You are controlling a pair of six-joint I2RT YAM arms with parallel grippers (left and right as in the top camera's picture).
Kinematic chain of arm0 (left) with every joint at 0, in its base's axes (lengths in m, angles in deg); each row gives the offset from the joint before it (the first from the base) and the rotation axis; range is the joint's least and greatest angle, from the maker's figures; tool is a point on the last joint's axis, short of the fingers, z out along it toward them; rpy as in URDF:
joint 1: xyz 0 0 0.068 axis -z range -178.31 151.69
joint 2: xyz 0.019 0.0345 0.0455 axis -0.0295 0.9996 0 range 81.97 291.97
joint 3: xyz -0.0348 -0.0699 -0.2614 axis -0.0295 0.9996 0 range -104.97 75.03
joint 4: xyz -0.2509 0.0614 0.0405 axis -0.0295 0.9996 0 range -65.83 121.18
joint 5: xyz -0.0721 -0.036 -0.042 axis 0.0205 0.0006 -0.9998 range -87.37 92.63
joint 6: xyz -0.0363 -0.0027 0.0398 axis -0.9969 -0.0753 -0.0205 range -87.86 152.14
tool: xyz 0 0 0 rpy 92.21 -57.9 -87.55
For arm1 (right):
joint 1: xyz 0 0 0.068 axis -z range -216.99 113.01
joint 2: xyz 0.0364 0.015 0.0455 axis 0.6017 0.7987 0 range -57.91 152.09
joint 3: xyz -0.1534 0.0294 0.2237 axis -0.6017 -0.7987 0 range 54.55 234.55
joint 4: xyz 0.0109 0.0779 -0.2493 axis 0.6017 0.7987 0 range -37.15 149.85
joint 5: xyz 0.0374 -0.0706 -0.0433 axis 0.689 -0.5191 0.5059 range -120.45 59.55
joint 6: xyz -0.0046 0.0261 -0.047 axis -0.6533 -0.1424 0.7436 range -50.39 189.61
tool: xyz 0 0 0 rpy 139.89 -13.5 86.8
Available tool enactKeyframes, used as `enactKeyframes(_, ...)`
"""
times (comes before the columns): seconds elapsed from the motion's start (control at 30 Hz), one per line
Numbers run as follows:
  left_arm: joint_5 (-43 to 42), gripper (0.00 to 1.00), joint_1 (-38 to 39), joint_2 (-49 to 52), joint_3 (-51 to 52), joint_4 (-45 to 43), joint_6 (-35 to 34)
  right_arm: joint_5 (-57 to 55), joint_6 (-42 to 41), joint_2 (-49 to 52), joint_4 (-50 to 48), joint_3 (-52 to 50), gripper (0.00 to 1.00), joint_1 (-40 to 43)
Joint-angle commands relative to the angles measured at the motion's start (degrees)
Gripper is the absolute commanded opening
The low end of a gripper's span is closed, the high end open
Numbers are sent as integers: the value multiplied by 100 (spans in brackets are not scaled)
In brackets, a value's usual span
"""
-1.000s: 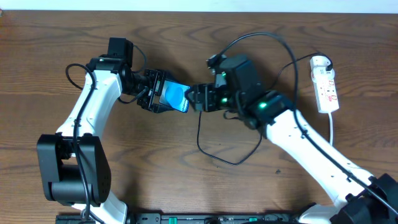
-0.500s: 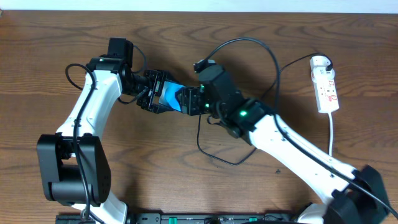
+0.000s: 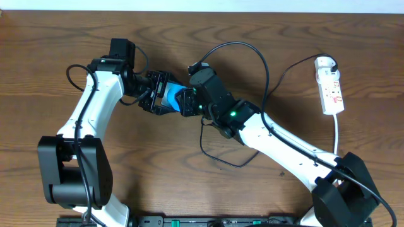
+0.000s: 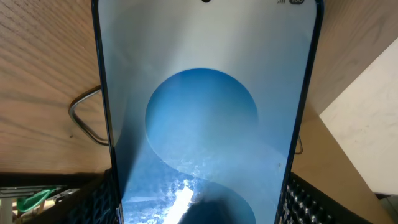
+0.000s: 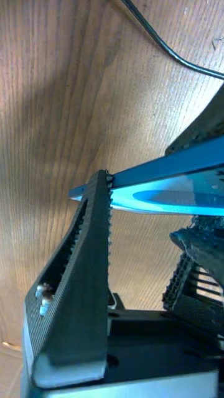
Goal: Plug charger to phone and switch on socket
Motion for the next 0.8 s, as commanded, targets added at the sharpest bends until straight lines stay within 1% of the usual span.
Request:
enactKeyframes(0.0, -70, 68, -13, -92, -149, 17, -9, -70, -59, 94, -4, -15, 30, -50)
enactKeyframes(0.13, -70, 68, -13, -92, -149, 17, -9, -68, -66, 94, -20, -15, 27, -50)
enactKeyframes(0.17, -70, 68, -13, -92, -149, 17, -9, -68, -66, 94, -22, -15, 24, -50)
enactKeyframes(0.2, -70, 68, -13, -92, -149, 17, -9, -68, -94, 94, -20, -15, 19, -50)
enactKeyframes(0.27, -70, 68, -13, -92, -149, 17, -9, -46, -107, 94, -17, -15, 4, -50)
enactKeyframes(0.3, -72, 68, -13, -92, -149, 17, -9, -46, -133, 94, -20, -15, 1, -50)
enactKeyframes(0.6, -72, 69, -13, -92, -149, 20, 31, -52, -494, -85, -2, -15, 1, 31)
enactKeyframes(0.67, -72, 69, -13, -92, -149, 17, 282, -59, -577, -223, 81, -15, 1, 138)
enactKeyframes(0.77, -81, 69, -13, -92, -149, 17, 1032, -90, -800, -476, 297, -15, 1, 345)
